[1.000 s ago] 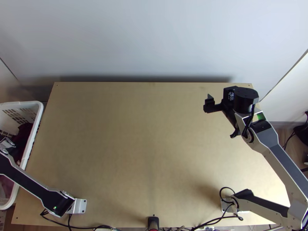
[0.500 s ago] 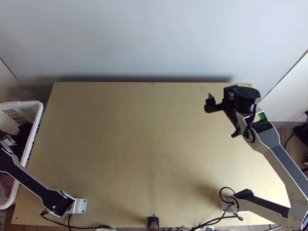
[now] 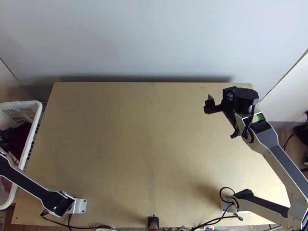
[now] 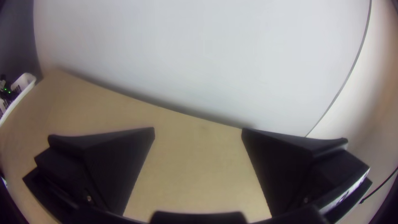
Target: Fold the t-shirt
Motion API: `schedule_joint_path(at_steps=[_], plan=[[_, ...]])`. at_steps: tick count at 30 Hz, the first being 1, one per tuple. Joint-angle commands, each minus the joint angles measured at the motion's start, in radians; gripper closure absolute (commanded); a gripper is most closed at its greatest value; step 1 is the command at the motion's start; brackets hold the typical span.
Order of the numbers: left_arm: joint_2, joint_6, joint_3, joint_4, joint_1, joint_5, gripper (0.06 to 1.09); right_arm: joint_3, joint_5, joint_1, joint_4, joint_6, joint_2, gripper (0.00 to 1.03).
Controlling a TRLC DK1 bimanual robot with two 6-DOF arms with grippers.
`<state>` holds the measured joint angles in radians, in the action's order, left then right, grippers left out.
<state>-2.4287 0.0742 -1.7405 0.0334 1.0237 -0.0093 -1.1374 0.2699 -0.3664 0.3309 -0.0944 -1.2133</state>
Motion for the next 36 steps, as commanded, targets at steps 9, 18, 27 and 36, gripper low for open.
schedule_joint_path(at_steps=[9, 18, 27, 36], plan=[[0.267, -0.073, -0.082, 0.122, -0.013, 0.034, 1.05, 0.016, 0.000, 0.000, -0.004, 0.015, 0.029, 0.05], [0.326, -0.091, -0.228, 0.253, -0.019, 0.046, 1.05, 0.031, 0.000, 0.001, -0.004, 0.018, 0.058, 0.05], [0.464, -0.123, -0.228, 0.283, -0.016, 0.118, 1.05, 0.051, 0.000, 0.003, -0.004, 0.021, 0.080, 0.05], [0.588, -0.123, -0.226, 0.292, -0.030, 0.157, 1.05, 0.053, 0.000, 0.004, -0.007, 0.021, 0.095, 0.05]])
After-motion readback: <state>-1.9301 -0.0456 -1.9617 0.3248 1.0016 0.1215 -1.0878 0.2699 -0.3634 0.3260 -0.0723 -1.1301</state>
